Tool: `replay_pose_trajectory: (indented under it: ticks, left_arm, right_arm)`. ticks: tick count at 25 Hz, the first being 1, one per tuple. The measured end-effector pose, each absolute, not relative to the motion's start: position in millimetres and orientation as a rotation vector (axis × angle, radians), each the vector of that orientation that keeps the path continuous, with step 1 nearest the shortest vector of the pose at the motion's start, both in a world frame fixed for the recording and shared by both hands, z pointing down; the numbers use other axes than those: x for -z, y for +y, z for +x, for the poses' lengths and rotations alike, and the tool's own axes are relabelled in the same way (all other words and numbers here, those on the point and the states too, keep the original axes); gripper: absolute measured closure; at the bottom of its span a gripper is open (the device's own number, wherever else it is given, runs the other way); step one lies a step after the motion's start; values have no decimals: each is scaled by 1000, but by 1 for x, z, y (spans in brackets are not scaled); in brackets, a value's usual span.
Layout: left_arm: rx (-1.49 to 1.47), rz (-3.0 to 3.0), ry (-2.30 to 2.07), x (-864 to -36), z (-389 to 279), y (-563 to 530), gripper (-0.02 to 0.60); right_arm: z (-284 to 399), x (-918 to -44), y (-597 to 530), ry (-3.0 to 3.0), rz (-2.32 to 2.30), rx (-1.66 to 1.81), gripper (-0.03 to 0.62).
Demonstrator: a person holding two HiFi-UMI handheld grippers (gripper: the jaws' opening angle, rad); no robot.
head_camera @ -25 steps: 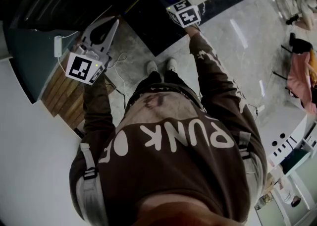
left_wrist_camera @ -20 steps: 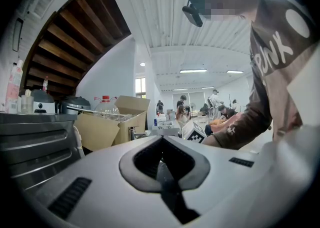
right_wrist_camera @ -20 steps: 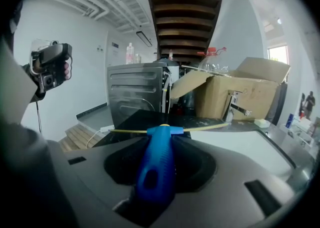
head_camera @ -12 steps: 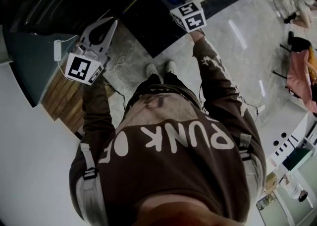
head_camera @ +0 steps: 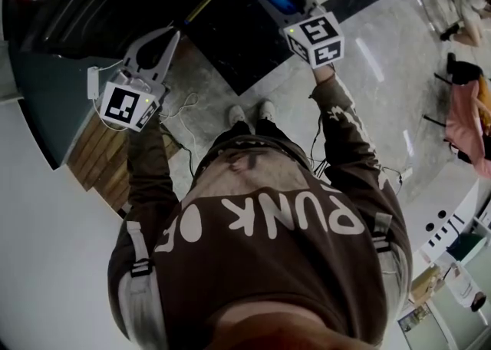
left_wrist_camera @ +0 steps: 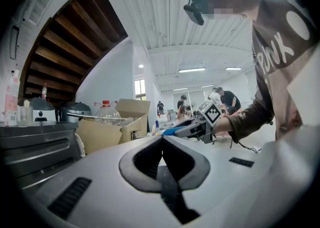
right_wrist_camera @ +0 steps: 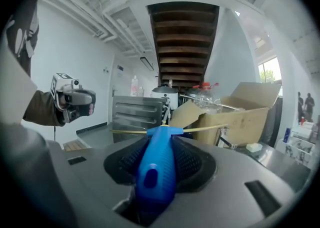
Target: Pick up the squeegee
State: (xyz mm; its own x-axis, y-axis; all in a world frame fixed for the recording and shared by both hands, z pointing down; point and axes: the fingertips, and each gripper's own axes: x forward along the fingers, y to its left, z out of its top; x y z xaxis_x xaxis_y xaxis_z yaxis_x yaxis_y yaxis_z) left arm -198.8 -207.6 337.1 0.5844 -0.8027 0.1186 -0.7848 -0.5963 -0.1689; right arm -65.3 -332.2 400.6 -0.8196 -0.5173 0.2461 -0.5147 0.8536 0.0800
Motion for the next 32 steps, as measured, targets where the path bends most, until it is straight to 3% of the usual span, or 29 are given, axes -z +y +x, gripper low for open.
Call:
replay_pose_trajectory:
  ticks: [32]
  left_arm:
    - [285, -2637, 1367, -304, -207, -205, 580]
  right_arm:
    - [-11, -302, -244, -3091, 604, 175, 439]
